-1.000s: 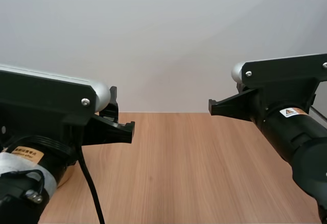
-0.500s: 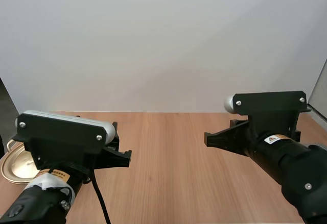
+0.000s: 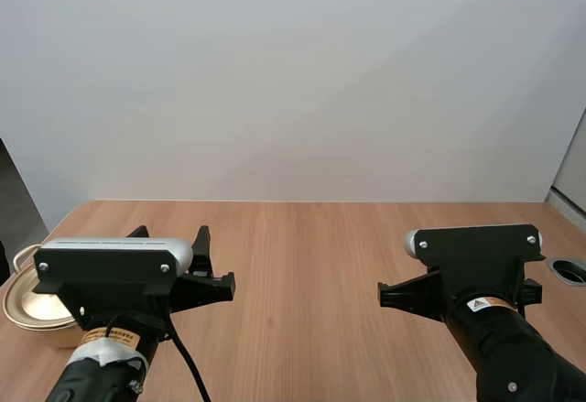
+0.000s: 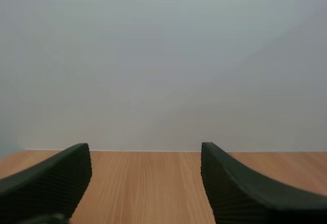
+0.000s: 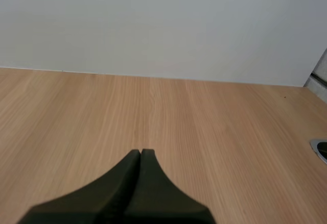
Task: Open the pot, put the car inside, and close it
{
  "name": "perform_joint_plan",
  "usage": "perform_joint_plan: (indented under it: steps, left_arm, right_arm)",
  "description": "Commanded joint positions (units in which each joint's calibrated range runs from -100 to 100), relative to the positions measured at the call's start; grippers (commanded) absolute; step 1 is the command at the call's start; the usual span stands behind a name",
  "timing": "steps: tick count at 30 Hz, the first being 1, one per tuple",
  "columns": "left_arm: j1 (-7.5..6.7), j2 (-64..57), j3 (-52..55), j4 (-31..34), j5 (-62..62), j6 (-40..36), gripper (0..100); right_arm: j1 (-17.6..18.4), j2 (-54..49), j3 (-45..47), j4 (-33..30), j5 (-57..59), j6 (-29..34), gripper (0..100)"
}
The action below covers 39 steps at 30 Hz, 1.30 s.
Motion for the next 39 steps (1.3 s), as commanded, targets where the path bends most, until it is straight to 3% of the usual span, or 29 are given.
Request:
perform_joint_plan:
  steps: [1,8,16,22,28,39]
  left_arm:
    - [0.31,0.0,0.0,0.1,5.2,0.0,100]
    - [0.55,0.0,0.0,5.9,16.7,1.5,100]
    - [0.55,0.0,0.0,5.9,16.7,1.5,100]
    - [0.55,0.0,0.0,5.9,16.7,1.5,100]
    - [0.55,0.0,0.0,5.9,16.7,1.5,100]
    - [0.55,0.0,0.0,5.9,16.7,1.5,100]
  right_arm:
    - [0.0,0.0,0.6,0.1,0.0,0.1,0]
    - [0.5,0.0,2.9,0.4,-0.1,-0.3,0]
    - [7.3,0.0,2.9,2.0,-3.6,-0.2,0]
    - [8.3,-2.1,3.4,1.3,-5.2,-0.1,0]
    - [8.5,-15.5,5.0,-2.1,-5.0,-0.1,0]
    - [8.5,-13.9,5.0,-1.1,-8.0,2.2,0]
